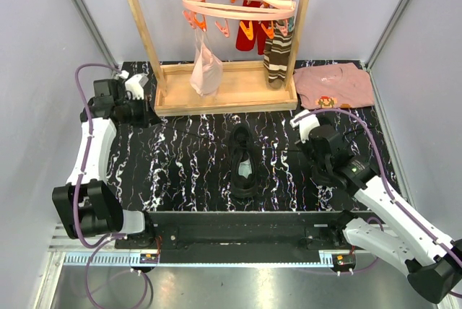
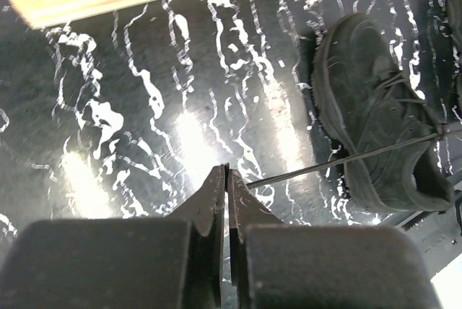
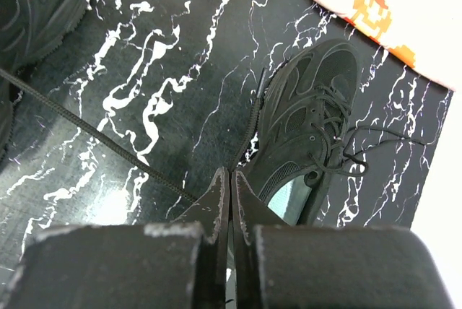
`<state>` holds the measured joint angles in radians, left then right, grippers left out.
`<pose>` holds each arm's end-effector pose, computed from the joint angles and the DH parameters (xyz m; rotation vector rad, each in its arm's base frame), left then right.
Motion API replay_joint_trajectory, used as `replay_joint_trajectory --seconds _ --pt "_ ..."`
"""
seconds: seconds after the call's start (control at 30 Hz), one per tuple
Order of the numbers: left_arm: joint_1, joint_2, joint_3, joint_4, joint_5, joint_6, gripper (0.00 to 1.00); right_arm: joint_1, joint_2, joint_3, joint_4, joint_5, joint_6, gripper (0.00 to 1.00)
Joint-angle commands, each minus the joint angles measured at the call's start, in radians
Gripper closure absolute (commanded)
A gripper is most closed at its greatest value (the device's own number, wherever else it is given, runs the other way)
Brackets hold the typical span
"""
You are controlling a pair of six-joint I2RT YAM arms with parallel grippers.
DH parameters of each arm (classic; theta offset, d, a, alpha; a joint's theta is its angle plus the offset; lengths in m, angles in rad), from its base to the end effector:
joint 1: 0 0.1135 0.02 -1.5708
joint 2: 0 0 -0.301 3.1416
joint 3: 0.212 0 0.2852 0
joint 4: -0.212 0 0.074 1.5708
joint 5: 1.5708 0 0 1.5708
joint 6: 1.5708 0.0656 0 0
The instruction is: Tie the shoes
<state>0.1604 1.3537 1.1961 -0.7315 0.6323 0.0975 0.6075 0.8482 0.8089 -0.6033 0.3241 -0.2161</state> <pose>0.3220 0.0128 0.3244 0.1959 2.3245 -0.6460 0.1851 0.1032 0.3067 -0.7061 2.0606 -0.1368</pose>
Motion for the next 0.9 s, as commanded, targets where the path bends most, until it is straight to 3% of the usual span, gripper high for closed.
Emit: replay_joint_trajectory --seconds 0.0,0.43,0.87 --pt "0.022 -0.045 -0.033 0.018 0.007 0.05 1.0 -0.008 -0.011 -0.03 0.011 0.03 -0.052 1.0" --pt "0.03 -0.071 -0.122 0.024 -0.104 0.117 1.0 -0.034 0.032 -0.139 0.094 0.078 -0.131 1.0" --pt "0.093 -0.076 -0.11 0.13 -0.157 0.047 1.0 -0.11 0.012 -0.142 0.128 0.098 -0.144 1.0"
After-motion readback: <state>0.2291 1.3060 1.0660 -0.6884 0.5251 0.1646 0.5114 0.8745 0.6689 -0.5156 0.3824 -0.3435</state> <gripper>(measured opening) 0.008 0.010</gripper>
